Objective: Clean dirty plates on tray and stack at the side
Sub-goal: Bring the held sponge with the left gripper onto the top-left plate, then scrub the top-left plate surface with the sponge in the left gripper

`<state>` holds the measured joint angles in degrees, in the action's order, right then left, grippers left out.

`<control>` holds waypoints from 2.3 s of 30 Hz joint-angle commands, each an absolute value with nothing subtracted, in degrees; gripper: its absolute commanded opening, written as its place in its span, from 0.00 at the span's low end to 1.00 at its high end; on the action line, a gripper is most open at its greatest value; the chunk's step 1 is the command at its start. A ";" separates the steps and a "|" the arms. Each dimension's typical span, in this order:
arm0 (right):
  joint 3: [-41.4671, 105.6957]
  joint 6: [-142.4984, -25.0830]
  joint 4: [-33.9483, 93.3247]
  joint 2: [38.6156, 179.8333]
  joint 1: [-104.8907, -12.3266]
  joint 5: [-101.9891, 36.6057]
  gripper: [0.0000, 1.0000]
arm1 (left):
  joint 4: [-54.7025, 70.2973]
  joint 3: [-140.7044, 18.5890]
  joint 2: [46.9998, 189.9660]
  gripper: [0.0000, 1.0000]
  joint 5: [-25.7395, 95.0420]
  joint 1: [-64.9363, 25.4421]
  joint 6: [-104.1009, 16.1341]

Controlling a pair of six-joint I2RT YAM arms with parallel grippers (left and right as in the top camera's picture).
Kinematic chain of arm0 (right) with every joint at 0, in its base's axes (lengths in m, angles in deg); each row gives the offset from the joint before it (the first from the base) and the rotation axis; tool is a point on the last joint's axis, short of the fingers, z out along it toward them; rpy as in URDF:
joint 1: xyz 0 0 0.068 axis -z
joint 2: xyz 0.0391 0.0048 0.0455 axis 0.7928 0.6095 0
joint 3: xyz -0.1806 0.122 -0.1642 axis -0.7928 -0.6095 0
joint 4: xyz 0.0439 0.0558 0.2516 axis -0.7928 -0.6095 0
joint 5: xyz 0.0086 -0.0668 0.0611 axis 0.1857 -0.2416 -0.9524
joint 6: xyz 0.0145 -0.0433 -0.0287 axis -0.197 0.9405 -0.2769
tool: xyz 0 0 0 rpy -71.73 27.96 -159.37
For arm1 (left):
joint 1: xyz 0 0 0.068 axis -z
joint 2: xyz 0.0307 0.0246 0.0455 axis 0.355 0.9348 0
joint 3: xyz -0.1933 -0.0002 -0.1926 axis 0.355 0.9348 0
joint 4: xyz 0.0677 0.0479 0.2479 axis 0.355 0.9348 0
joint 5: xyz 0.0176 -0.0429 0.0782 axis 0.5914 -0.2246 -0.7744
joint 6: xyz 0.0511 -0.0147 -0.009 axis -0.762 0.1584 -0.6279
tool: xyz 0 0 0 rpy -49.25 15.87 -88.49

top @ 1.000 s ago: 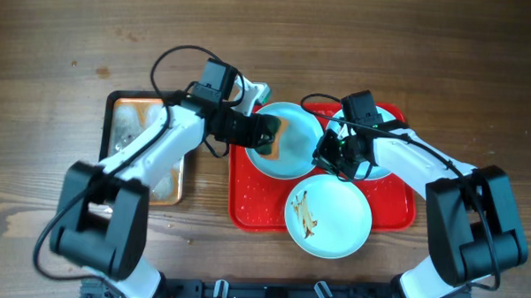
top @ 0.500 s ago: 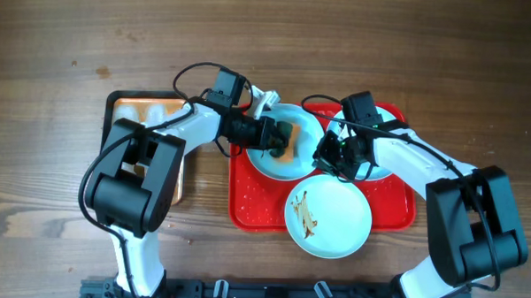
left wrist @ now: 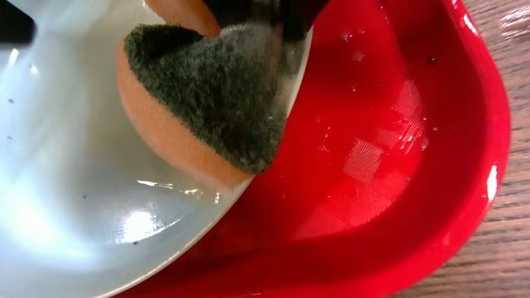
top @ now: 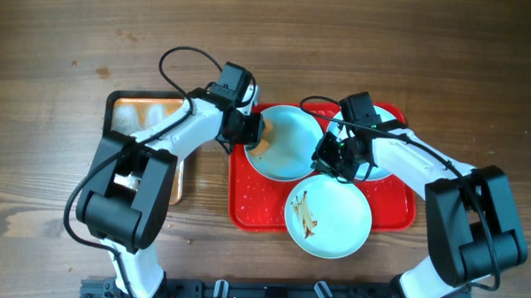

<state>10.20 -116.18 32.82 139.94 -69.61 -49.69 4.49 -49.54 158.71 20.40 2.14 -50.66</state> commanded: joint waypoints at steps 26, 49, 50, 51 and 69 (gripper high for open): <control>9.85 -116.38 29.98 141.39 -69.74 -46.43 0.04 | -5.63 -46.06 163.80 0.04 13.23 1.81 -50.33; 9.85 -116.44 30.11 141.39 -69.74 -46.41 0.04 | 16.33 -46.09 163.80 0.04 36.22 5.66 -70.44; 9.85 -116.42 30.11 141.39 -69.74 -46.41 0.04 | 16.07 -46.09 163.80 0.04 36.22 6.65 -70.66; 9.85 -116.44 30.20 141.39 -69.74 -46.41 0.04 | 15.68 -46.09 163.80 0.04 36.22 7.30 -70.62; 9.85 -116.53 30.05 141.39 -69.74 -46.43 0.04 | 12.03 -46.09 163.80 0.04 -8.89 8.57 -51.75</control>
<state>10.47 -115.72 30.35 139.94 -69.96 -49.71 9.14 -50.24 158.10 10.11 9.46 -54.31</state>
